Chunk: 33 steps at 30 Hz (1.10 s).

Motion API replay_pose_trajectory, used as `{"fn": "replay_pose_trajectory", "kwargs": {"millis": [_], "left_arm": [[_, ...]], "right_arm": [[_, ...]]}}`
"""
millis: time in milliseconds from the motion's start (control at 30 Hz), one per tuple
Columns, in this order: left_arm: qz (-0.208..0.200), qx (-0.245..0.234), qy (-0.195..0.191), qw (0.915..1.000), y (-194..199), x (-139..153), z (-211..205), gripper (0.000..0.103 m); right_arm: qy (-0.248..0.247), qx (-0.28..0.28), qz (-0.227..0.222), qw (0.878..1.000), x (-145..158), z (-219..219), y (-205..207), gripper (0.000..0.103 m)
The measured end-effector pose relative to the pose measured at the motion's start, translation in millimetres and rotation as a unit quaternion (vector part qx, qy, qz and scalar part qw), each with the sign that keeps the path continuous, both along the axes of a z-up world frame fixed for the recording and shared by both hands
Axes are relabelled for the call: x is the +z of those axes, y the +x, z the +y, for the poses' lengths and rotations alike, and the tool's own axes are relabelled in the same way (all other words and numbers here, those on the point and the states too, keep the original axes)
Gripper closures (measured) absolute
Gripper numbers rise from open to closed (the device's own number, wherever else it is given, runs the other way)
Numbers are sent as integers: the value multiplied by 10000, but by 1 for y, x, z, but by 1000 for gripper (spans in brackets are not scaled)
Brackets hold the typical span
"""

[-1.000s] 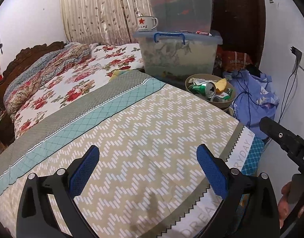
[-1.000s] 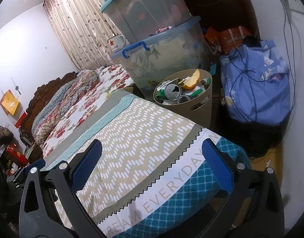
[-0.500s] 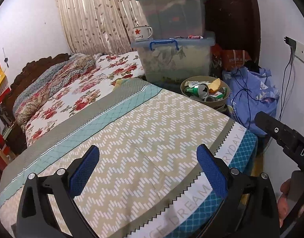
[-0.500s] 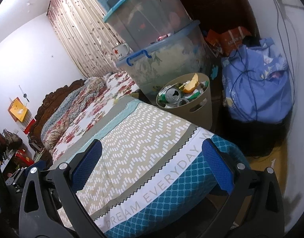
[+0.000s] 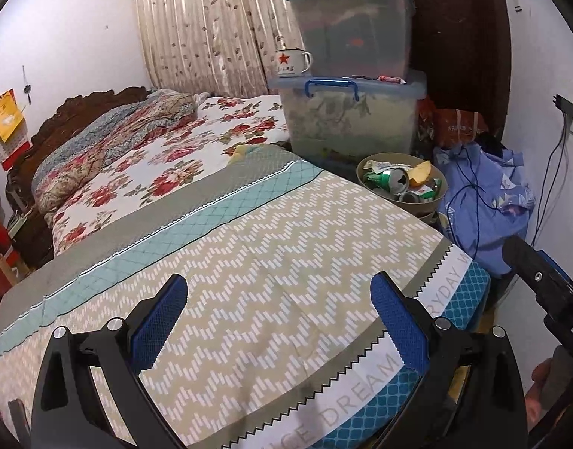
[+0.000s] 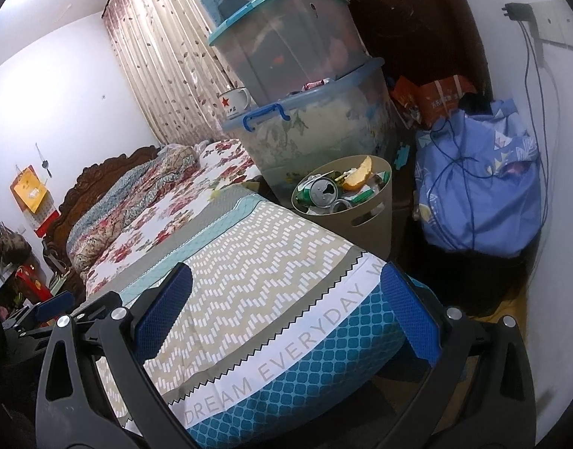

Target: Collect trash

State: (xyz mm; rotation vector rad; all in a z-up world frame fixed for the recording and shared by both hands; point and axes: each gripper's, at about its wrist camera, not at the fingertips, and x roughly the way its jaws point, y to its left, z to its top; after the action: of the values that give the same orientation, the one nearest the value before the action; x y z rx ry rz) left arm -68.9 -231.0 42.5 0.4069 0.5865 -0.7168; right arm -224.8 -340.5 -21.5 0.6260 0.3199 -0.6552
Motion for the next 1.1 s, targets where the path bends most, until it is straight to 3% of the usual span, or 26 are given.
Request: {"fn": "replay_pose_trajectory", "kwargs": {"millis": [367,1100], "left_arm": [[28,-98,99,9999,0,-3,0,9],[111,42,179,9998,8,-10,4,9]], "right_arm": [[-197,67,415,9989,-3,6,15,4],[-139,126,565,9982,-9,9,21,3]]}}
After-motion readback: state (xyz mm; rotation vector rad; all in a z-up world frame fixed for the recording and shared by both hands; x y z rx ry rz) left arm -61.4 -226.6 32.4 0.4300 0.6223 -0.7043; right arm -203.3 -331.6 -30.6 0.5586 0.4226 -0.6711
